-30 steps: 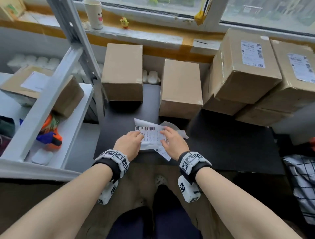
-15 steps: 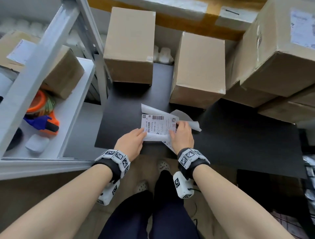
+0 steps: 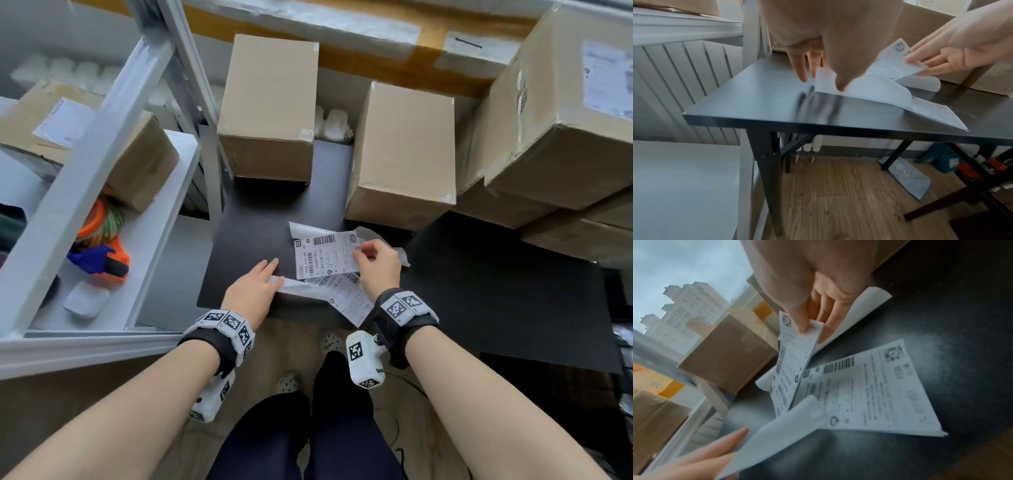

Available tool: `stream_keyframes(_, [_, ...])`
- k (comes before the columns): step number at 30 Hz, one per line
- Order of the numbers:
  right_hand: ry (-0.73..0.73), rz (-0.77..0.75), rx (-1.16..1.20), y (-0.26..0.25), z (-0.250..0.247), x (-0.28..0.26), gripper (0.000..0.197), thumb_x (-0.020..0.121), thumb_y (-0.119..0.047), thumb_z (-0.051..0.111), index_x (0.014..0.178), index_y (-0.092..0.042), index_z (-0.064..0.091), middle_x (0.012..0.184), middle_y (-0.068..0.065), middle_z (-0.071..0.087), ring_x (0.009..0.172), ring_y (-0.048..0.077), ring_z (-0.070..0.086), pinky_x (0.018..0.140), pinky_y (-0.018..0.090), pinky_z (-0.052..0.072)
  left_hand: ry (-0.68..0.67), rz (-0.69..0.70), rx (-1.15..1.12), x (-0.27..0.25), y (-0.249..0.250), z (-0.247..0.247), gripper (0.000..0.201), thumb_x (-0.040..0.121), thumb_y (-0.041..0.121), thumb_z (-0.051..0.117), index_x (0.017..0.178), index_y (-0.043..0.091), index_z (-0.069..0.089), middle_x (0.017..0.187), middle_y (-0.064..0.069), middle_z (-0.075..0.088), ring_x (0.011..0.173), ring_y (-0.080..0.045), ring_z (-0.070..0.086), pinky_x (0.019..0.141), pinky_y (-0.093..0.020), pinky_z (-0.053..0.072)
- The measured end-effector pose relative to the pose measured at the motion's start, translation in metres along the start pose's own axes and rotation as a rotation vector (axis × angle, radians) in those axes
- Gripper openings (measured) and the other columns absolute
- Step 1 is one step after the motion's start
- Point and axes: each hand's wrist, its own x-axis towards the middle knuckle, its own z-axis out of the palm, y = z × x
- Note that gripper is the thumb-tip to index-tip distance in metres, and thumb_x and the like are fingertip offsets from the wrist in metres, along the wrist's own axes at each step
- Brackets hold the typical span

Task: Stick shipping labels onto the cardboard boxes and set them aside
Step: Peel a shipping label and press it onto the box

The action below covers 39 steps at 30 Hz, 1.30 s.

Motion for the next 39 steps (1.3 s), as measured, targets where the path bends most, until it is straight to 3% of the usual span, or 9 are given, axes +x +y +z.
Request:
stream_keyframes(3, [0.000,-0.024,0.098,-0.008,-0.013,0.002,0.003,0.087,-0.008,0.061,0.088,-0.011,0.062,0.087,0.003,0.064,0.085,0.020,0.064,0.079,0.032,0.055,-0.003,-0.067,0.020,0.006,-0.002,-0.012,0.049,0.095,0.004,0.039,0.141,0.020,0.038,0.159,-0.002,0.012,0.146,-0.018,0.013,0.112,-0.032,0.032])
stream_keyframes(8, [0.029,0.018,0.215,-0.016,-0.030,0.008,0.011,0.087,-0.010,0.063,0.082,-0.020,0.060,0.089,0.005,0.068,0.088,0.021,0.068,0.083,0.040,0.057,-0.077,-0.099,0.005,0.017,0.000,-0.041,0.060,0.094,0.013,0.045,0.148,0.019,0.020,0.159,-0.005,0.009,0.146,-0.021,0.009,0.115,-0.033,0.026])
stream_keyframes(13, [0.035,0.006,0.308,-0.030,-0.042,0.005,0.010,0.088,-0.007,0.061,0.087,-0.016,0.060,0.097,0.012,0.068,0.090,0.024,0.068,0.083,0.040,0.057,0.021,-0.130,-0.300,0.022,0.017,-0.070,0.053,0.094,0.036,0.049,0.142,0.017,0.037,0.150,-0.002,0.036,0.142,-0.018,0.026,0.114,-0.031,0.023])
stream_keyframes(17, [0.029,-0.012,0.351,-0.043,-0.048,-0.002,0.007,0.090,-0.005,0.058,0.094,-0.011,0.059,0.098,0.012,0.067,0.084,0.020,0.066,0.070,0.028,0.057,0.123,-0.211,-0.794,0.028,0.031,-0.094,0.025,0.092,0.029,0.054,0.106,0.014,0.069,0.108,-0.003,0.069,0.107,-0.019,0.060,0.097,-0.029,0.044])
stream_keyframes(21, [0.025,-0.049,0.378,-0.053,-0.051,-0.010,0.007,0.090,-0.005,0.058,0.095,-0.009,0.059,0.097,0.013,0.066,0.084,0.020,0.065,0.066,0.027,0.056,0.148,-0.245,-1.170,0.025,0.041,-0.108,0.012,0.089,0.011,0.060,0.085,0.006,0.070,0.086,-0.013,0.070,0.070,-0.016,0.063,0.083,-0.034,0.052])
stream_keyframes(26, [0.004,-0.061,0.306,-0.062,-0.050,-0.018,0.021,0.088,-0.007,0.061,0.109,-0.004,0.058,0.111,0.017,0.066,0.096,0.024,0.065,0.085,0.039,0.055,0.183,-0.259,-1.187,0.014,0.038,-0.116,0.019,0.085,0.007,0.064,0.067,0.012,0.064,0.071,-0.010,0.066,0.061,-0.019,0.060,0.074,-0.037,0.053])
stream_keyframes(31, [-0.002,-0.205,0.049,-0.076,-0.050,-0.032,0.063,0.085,-0.013,0.066,0.141,-0.007,0.036,0.141,0.007,0.040,0.133,0.019,0.037,0.112,0.028,0.028,0.228,-0.281,-1.220,0.011,0.038,-0.125,0.021,0.088,0.007,0.061,0.067,0.010,0.061,0.069,-0.010,0.064,0.041,-0.003,0.060,0.050,-0.019,0.054])
stream_keyframes(35, [-0.128,-0.344,0.052,-0.089,-0.038,-0.045,0.029,0.084,-0.016,0.067,0.113,-0.013,0.066,0.119,0.006,0.065,0.114,0.020,0.058,0.104,0.036,0.043,0.220,-0.286,-1.286,0.005,0.047,-0.133,0.021,0.089,0.006,0.058,0.068,0.007,0.058,0.068,-0.012,0.061,0.042,-0.007,0.063,0.051,-0.023,0.055])
stream_keyframes(39, [-0.204,-0.358,0.075,-0.100,-0.032,-0.055,0.019,0.083,-0.021,0.069,0.098,-0.009,0.074,0.101,0.008,0.073,0.098,0.017,0.066,0.096,0.035,0.049,0.175,-0.233,-1.350,-0.001,0.059,-0.142,0.018,0.090,0.007,0.058,0.072,0.005,0.058,0.067,-0.014,0.062,0.046,-0.013,0.067,0.053,-0.026,0.056])
